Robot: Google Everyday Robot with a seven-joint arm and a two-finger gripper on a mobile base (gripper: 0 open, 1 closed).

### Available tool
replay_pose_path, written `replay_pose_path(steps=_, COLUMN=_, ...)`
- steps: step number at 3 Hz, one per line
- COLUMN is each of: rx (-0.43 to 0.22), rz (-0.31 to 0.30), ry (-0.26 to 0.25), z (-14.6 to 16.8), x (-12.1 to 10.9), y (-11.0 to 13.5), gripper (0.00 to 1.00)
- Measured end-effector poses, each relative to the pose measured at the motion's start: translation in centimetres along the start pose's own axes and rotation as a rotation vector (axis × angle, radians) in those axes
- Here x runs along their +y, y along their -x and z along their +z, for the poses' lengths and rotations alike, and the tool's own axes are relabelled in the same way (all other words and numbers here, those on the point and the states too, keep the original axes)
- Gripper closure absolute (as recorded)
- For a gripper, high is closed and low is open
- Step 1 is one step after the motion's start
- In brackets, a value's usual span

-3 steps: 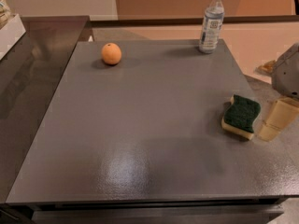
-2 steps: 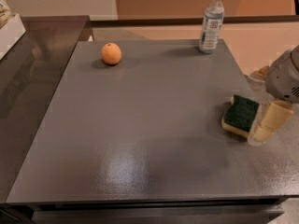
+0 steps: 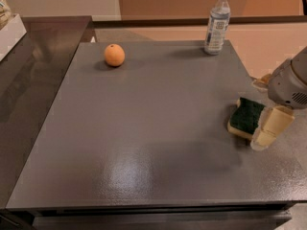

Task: Pick sponge

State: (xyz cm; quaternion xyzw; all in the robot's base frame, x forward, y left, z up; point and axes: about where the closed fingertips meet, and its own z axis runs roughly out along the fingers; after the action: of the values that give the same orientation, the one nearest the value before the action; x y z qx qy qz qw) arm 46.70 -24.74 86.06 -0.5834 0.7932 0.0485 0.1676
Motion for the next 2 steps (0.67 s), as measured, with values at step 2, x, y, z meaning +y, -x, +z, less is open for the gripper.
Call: replay_pose_path(steps=2, rx=0.008, rz=0.008, ry=0.015, z=0.88, x=-0.10, y=-0.30, gripper=0.17)
